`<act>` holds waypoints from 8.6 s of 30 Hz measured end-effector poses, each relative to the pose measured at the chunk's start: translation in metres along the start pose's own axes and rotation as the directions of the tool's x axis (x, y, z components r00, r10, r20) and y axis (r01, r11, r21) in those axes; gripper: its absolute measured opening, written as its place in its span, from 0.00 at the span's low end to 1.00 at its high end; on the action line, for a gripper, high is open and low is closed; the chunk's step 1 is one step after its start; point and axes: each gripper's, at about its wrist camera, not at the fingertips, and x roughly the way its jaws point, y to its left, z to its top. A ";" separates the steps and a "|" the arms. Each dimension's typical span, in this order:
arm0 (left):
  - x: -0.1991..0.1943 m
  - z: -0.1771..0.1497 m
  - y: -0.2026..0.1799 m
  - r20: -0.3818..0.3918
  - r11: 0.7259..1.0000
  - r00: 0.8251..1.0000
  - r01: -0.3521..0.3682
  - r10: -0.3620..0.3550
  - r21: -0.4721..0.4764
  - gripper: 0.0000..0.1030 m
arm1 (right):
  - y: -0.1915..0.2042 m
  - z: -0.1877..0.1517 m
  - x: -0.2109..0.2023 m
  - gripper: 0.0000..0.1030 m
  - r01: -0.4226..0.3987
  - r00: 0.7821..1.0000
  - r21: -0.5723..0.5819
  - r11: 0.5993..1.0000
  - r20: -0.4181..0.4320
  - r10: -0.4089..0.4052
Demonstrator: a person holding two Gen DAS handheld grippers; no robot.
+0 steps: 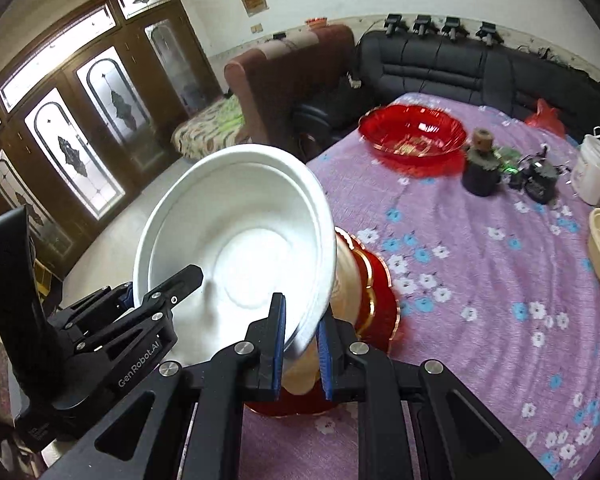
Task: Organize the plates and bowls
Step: 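Carry the white bowl with both grippers and lower it onto the red stack, then open both grippers and withdraw toward the beige plastic bowl, then grasp the beige plastic bowl rim with both grippers and lift it, then carry the beige bowl with both grippers and lower it onto the white bowl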
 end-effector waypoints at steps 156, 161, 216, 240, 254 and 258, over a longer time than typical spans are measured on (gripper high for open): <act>0.125 -0.002 -0.327 -0.336 0.903 0.907 0.347 -0.254 0.253 0.76 | -0.377 -0.107 -0.085 0.29 0.030 0.999 0.685 0.728 0.002 -0.043; 0.153 0.001 -0.344 -0.389 0.905 0.883 0.365 -0.262 0.220 0.62 | -0.370 -0.102 -0.087 0.30 0.079 0.994 0.646 0.759 0.011 -0.113; -0.049 -0.029 -0.066 0.023 0.976 0.976 0.219 -0.218 -0.016 0.19 | -0.076 -0.057 -0.073 0.31 -0.100 0.984 0.217 0.971 0.169 0.064; -0.062 -0.028 -0.068 0.059 0.979 0.978 0.199 -0.201 0.035 0.21 | -0.070 -0.057 -0.062 0.31 -0.136 0.976 0.234 0.963 0.196 0.090; -0.041 -0.019 -0.026 0.051 0.995 0.994 0.094 -0.092 -0.036 0.21 | -0.027 -0.025 -0.015 0.31 -0.109 0.991 0.168 0.980 0.098 0.093; -0.028 -0.017 -0.018 0.031 0.997 0.998 0.057 -0.055 -0.052 0.22 | -0.018 -0.023 0.005 0.31 -0.089 0.995 0.155 0.984 0.065 0.079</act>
